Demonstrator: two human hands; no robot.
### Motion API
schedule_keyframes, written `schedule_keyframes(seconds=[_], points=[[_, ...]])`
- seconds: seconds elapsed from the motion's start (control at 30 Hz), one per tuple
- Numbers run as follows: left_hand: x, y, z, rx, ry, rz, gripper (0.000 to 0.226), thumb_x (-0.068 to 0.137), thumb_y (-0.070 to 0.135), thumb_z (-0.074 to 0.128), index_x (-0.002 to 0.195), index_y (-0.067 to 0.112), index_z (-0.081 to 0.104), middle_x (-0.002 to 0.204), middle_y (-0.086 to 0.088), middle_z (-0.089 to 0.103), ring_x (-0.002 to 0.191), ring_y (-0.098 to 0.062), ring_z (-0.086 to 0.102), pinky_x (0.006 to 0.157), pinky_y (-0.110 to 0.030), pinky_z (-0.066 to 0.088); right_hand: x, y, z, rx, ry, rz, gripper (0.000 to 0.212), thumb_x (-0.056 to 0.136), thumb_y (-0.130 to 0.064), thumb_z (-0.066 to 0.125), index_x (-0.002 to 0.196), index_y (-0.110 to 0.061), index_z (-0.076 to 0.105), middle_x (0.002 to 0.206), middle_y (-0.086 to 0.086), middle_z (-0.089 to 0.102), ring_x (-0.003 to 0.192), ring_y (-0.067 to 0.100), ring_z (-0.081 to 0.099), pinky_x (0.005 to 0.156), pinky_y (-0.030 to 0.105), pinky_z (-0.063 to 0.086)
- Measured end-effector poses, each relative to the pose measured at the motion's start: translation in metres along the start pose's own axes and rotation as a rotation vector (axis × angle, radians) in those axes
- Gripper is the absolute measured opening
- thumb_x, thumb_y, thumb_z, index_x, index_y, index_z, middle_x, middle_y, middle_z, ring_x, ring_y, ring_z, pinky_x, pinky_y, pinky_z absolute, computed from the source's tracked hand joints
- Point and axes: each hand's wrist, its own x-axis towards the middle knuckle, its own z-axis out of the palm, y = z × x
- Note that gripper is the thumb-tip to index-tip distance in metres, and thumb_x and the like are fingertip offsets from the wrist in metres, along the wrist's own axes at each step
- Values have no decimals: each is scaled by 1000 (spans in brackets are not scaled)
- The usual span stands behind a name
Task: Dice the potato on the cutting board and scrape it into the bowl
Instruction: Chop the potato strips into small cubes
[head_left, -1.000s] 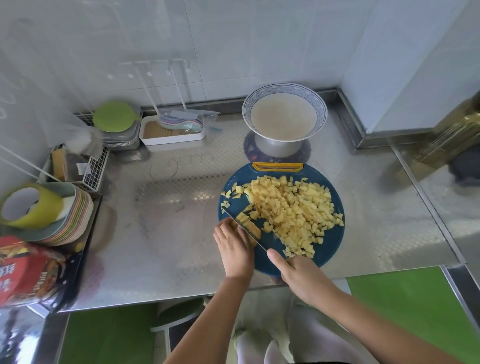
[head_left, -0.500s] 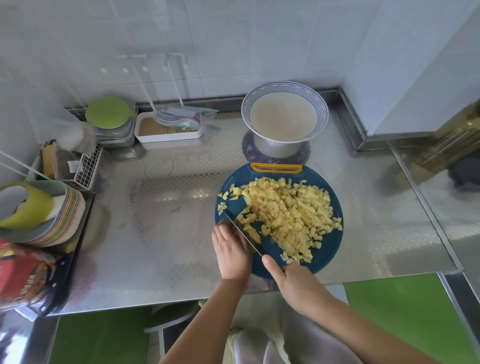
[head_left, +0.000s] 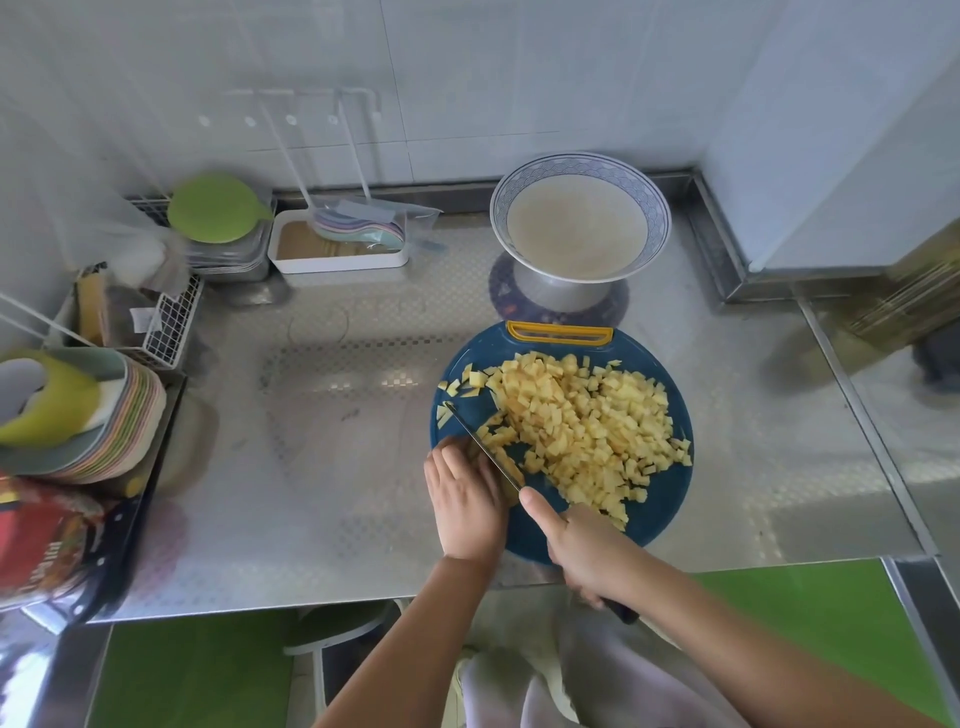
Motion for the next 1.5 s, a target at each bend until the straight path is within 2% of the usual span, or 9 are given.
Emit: schedule_keyframes(seconds=[0.13, 0.4, 0.5, 0.63, 0.73, 0.83, 1.0, 1.1, 1.5], points=[[0, -1, 1, 3, -3, -10, 15, 94, 20, 36, 106, 14, 41, 104, -13, 54, 93, -26, 49, 84, -40, 48, 15, 5, 4, 11, -8, -5, 75, 92, -75, 16, 51, -14, 31, 42, 3, 29, 26, 14, 30, 38, 23, 29], [-1, -1, 0, 1, -7, -15, 14, 95, 20, 37, 105, 13, 44, 105, -11, 53, 96, -24, 49, 85, -41, 49, 24, 12, 14, 15, 104, -139, 67, 95, -65, 24, 50, -15, 28, 47, -2, 31, 41, 10, 28, 50, 23, 27], [-2, 3, -1, -20, -4, -25, 13, 95, 19, 38, 106, 15, 43, 106, -9, 50, 99, -20, 46, 88, -35, 46, 21, 14, 6, 179, 66, -144, 67, 85, -73, 27, 49, -16, 26, 40, -7, 26, 35, 8, 25, 46, 23, 25], [0, 4, -2, -46, 9, -50, 18, 95, 23, 39, 106, 11, 46, 109, -8, 48, 102, -17, 43, 93, -31, 39, 16, 17, -10, 438, -109, -58, 69, 90, -73, 32, 55, -14, 37, 45, 4, 31, 34, 17, 30, 39, 24, 30], [-2, 6, -4, -82, -3, -103, 30, 97, 31, 36, 111, 8, 50, 113, 0, 43, 105, -13, 38, 97, -34, 38, 7, 16, -16, 508, -137, -75, 68, 92, -71, 33, 57, -14, 38, 45, 5, 31, 35, 17, 30, 40, 24, 32], [-3, 5, -7, -129, -7, -150, 40, 98, 40, 31, 119, 10, 47, 115, 6, 38, 109, -11, 36, 101, -31, 32, -4, 15, -17, 434, -86, -127, 69, 93, -70, 32, 57, -12, 35, 44, 5, 28, 34, 18, 27, 42, 26, 29], [-4, 8, -6, -146, 64, -267, 45, 96, 44, 29, 119, 10, 48, 115, -2, 43, 107, -11, 34, 98, -30, 31, -20, 17, -4, 191, 51, -205, 68, 98, -64, 30, 50, -16, 24, 41, -5, 21, 33, 9, 23, 45, 20, 24], [-6, 7, -3, -107, 60, -286, 39, 96, 41, 29, 113, 12, 47, 111, -2, 44, 102, -15, 36, 95, -38, 38, -22, 21, 6, 115, 98, -215, 70, 91, -71, 27, 48, -16, 25, 39, -3, 23, 37, 10, 28, 57, 30, 30], [-5, 7, 0, -64, 89, -226, 24, 99, 31, 28, 105, 13, 43, 104, -5, 44, 97, -18, 37, 89, -38, 40, -20, 19, 11, 118, 97, -165, 71, 89, -72, 28, 48, -14, 25, 40, -1, 26, 47, 17, 34, 59, 33, 33]])
